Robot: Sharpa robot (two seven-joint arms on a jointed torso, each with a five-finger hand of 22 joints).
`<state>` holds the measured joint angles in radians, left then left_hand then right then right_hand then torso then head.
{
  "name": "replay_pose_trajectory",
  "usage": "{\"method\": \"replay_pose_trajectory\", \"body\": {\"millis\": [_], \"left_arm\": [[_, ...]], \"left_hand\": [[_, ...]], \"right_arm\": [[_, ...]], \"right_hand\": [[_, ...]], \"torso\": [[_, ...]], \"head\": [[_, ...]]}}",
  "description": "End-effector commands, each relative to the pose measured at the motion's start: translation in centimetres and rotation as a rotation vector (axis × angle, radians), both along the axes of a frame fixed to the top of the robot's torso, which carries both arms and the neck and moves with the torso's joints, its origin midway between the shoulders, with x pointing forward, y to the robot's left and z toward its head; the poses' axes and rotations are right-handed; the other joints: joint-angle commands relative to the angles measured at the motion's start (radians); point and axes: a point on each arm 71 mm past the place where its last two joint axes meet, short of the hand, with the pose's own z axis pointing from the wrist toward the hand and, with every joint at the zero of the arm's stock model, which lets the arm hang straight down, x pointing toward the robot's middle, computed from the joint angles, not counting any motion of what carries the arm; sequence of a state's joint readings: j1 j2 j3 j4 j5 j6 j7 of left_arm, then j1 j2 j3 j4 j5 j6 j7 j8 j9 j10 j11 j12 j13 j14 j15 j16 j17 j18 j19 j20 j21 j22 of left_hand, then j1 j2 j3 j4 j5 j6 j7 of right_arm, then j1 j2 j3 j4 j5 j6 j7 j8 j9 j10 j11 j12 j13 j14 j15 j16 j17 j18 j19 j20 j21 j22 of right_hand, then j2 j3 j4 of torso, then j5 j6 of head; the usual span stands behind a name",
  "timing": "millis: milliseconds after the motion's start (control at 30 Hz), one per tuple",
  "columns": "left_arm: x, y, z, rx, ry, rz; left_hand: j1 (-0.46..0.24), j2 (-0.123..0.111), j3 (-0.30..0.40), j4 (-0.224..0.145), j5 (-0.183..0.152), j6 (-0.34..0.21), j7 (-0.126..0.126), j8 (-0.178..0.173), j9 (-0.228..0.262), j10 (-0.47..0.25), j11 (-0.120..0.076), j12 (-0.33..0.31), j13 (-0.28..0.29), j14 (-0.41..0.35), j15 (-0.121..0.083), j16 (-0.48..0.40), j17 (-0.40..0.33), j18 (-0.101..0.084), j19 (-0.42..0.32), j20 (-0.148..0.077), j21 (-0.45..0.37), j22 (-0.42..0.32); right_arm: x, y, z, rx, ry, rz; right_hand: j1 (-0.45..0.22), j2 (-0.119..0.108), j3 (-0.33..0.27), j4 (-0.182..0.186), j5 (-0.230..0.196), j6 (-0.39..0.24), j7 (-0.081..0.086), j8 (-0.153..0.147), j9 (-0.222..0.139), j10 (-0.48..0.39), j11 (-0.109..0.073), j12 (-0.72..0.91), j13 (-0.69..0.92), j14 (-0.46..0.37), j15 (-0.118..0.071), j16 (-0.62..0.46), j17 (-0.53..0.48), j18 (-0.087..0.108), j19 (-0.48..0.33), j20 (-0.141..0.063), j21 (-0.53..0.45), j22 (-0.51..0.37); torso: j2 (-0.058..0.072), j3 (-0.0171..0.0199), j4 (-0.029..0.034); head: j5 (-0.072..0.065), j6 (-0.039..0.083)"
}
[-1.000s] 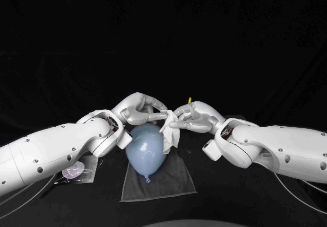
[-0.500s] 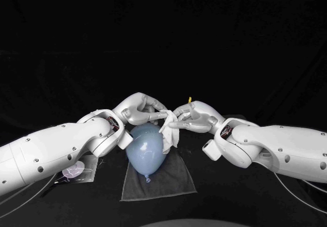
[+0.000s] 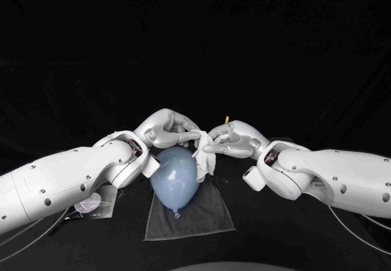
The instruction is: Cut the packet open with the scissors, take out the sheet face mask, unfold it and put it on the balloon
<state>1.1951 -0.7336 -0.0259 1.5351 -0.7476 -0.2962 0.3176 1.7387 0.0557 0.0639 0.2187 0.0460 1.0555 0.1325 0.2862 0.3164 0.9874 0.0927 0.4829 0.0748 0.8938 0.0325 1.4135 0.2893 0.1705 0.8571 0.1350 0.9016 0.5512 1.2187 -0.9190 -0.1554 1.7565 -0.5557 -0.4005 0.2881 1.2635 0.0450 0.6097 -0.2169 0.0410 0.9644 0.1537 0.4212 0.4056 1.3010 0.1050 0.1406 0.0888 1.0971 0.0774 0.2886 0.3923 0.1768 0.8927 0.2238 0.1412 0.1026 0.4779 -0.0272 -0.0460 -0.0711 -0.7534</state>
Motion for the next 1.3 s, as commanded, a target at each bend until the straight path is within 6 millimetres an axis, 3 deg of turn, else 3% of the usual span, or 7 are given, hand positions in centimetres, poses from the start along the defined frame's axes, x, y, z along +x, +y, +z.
{"method": "replay_pose_trajectory", "body": {"millis": [33, 200, 400, 633, 833, 1033, 1300], "left_arm": [[0.1, 0.3, 0.6, -0.065, -0.042, 0.043], [0.2, 0.4, 0.7, -0.071, -0.062, 0.062], [0.2, 0.5, 0.9, -0.073, -0.084, 0.079], [0.1, 0.4, 0.9, -0.054, -0.117, 0.07], [0.0, 0.3, 1.1, -0.045, -0.146, 0.059], [-0.1, 0.1, 1.2, -0.048, -0.159, 0.053], [-0.2, -0.1, 1.2, -0.051, -0.165, 0.041]], "left_hand": [[0.001, -0.016, 0.035, -0.015, 0.003, 0.007, -0.002, 0.015, 0.028, 0.019, -0.006, -0.01, -0.001, 0.007, -0.002, 0.003, 0.001, 0.01, -0.014, -0.003, 0.02, 0.016], [-0.007, -0.041, 0.077, -0.028, 0.003, 0.016, -0.003, 0.017, 0.027, 0.034, -0.01, -0.015, 0.002, 0.009, -0.006, -0.003, 0.0, 0.01, -0.032, -0.007, 0.047, 0.039], [-0.022, -0.062, 0.119, -0.04, 0.003, 0.023, -0.003, 0.014, 0.021, 0.042, -0.012, -0.02, 0.005, 0.013, -0.008, -0.007, 0.0, 0.01, -0.045, -0.009, 0.071, 0.058], [-0.04, -0.085, 0.163, -0.054, 0.003, 0.03, -0.003, 0.011, 0.014, 0.047, -0.012, -0.024, 0.008, 0.015, -0.008, -0.009, 0.001, 0.011, -0.057, -0.009, 0.09, 0.073], [-0.046, -0.107, 0.196, -0.078, 0.002, 0.041, -0.006, 0.009, 0.008, 0.056, -0.014, -0.022, 0.012, 0.016, -0.011, -0.011, 0.002, 0.011, -0.066, -0.011, 0.107, 0.087], [-0.066, -0.121, 0.23, -0.096, 0.002, 0.051, -0.009, 0.004, -0.001, 0.061, -0.015, -0.022, 0.015, 0.018, -0.011, -0.012, 0.004, 0.011, -0.075, -0.012, 0.126, 0.101], [-0.081, -0.128, 0.252, -0.106, 0.002, 0.055, -0.009, 0.0, -0.006, 0.062, -0.015, -0.023, 0.017, 0.02, -0.012, -0.012, 0.005, 0.011, -0.08, -0.012, 0.134, 0.107]], "right_arm": [[0.0, -0.1, 0.0, -0.002, -0.006, 0.004], [0.1, -0.2, 0.1, 0.007, -0.01, -0.011], [-0.1, -0.2, 0.2, 0.016, -0.015, -0.004], [-0.3, 0.0, 0.5, 0.016, -0.047, 0.013], [-0.2, -0.2, 0.5, 0.03, -0.034, 0.003], [0.2, -0.6, 0.6, 0.032, -0.019, -0.008], [1.4, -1.3, 1.5, 0.033, -0.037, -0.063]], "right_hand": [[0.002, 0.005, 0.005, 0.0, 0.007, 0.005, 0.001, 0.003, 0.001, 0.022, -0.016, 0.004, 0.001, 0.006, -0.001, 0.005, 0.002, 0.007, 0.004, -0.002, 0.003, 0.002], [-0.005, 0.002, 0.008, 0.003, 0.007, -0.001, 0.005, -0.003, 0.0, 0.013, -0.012, -0.004, -0.002, 0.001, 0.002, 0.0, 0.002, 0.007, -0.003, 0.0, 0.002, 0.002], [-0.031, -0.031, -0.01, 0.013, 0.01, -0.036, 0.025, -0.029, -0.005, -0.048, 0.011, -0.044, -0.017, -0.03, 0.022, -0.019, 0.005, 0.007, -0.033, 0.015, -0.014, -0.006], [-0.121, -0.128, -0.08, 0.078, 0.012, -0.109, 0.07, -0.121, -0.043, -0.16, 0.059, -0.077, -0.026, -0.107, 0.061, -0.056, 0.006, 0.008, -0.085, 0.048, -0.059, -0.031], [-0.141, -0.157, -0.163, 0.132, 0.012, -0.138, 0.09, -0.172, -0.061, -0.199, 0.077, -0.072, -0.024, -0.14, 0.075, -0.066, 0.013, 0.008, -0.103, 0.059, -0.074, -0.036], [-0.139, -0.152, -0.242, 0.177, 0.013, -0.157, 0.102, -0.202, -0.066, -0.231, 0.089, -0.062, -0.024, -0.169, 0.085, -0.069, 0.021, 0.006, -0.125, 0.064, -0.076, -0.036], [-0.124, -0.117, -0.281, 0.213, 0.015, -0.149, 0.101, -0.211, -0.065, -0.239, 0.088, -0.044, -0.022, -0.173, 0.084, -0.059, 0.03, 0.007, -0.127, 0.064, -0.073, -0.034]], "torso": [[0.0, 0.0, 0.0001], [0.0, 0.0003, 0.0], [0.0, 0.0003, -0.0005], [0.0, 0.0003, 0.0001], [0.0, 0.0002, 0.0003], [0.0, 0.0, -0.0003], [0.0, -0.0001, 0.0002]], "head": [[-0.002, 0.001], [-0.002, 0.002], [-0.003, 0.005], [-0.003, 0.007], [-0.002, 0.009], [-0.002, 0.01], [-0.004, 0.011]]}}
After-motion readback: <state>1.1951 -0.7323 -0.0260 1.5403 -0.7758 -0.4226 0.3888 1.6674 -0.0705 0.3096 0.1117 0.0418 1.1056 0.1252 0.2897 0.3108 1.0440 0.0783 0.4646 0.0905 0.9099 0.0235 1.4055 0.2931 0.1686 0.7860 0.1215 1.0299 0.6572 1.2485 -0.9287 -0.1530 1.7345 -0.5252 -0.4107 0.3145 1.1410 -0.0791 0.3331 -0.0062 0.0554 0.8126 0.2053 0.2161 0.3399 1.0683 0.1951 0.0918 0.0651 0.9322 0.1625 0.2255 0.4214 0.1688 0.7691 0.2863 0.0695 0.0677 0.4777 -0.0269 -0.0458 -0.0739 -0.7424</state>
